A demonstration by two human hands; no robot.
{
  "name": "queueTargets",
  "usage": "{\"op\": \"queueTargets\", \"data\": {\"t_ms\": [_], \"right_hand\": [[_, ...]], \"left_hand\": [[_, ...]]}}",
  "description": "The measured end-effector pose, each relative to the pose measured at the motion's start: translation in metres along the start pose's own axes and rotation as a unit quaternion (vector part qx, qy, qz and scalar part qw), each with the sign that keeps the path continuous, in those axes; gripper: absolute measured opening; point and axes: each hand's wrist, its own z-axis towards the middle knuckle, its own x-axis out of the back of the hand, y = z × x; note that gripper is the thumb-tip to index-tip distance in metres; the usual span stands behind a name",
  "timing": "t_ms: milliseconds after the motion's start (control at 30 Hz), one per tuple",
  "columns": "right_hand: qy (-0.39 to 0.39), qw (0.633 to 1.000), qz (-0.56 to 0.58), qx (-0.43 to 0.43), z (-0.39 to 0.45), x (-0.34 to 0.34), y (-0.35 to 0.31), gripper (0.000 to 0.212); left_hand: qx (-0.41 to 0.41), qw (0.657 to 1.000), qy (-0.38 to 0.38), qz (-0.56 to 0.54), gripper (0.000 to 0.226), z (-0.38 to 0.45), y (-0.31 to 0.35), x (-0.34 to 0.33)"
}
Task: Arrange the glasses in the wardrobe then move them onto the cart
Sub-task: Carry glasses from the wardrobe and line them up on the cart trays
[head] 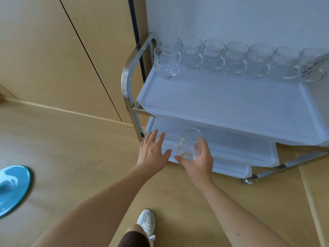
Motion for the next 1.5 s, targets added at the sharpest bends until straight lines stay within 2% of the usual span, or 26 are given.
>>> {"op": "queueTargets", "data": {"t_ms": [333, 433, 600, 800, 1033, 1233, 1500], "right_hand": [[0.029, 0.999, 0.006, 0.041, 0.047, -0.05, 0.106, 0.094], [0.044, 0.997, 0.014, 0.06, 0.065, -0.063, 0.124, 0.094], [0.062, 0.994, 0.041, 0.08, 0.09, -0.08, 0.148, 0.106], [0.072, 0.991, 0.041, 0.109, 0.116, -0.099, 0.161, 0.105], [0.091, 0.988, 0.036, 0.119, 0.14, -0.117, 0.17, 0.103], [0.108, 0.985, 0.064, 0.116, 0.162, -0.128, 0.173, 0.103], [0.105, 0.982, 0.082, 0.136, 0.193, -0.138, 0.178, 0.098]], "left_hand": [[-0.034, 0.999, 0.036, 0.016, 0.071, 0.056, -0.051, -0.099], [-0.058, 0.996, 0.062, 0.014, 0.071, 0.074, -0.062, -0.114], [-0.07, 0.992, 0.102, 0.03, 0.07, 0.104, -0.08, -0.124], [-0.094, 0.987, 0.122, 0.044, 0.068, 0.125, -0.089, -0.144], [-0.066, 0.992, 0.103, 0.02, 0.064, 0.15, -0.098, -0.176], [-0.079, 0.985, 0.152, -0.018, 0.055, 0.17, -0.102, -0.191], [-0.091, 0.985, 0.137, 0.051, 0.053, 0.228, -0.113, -0.175]]}}
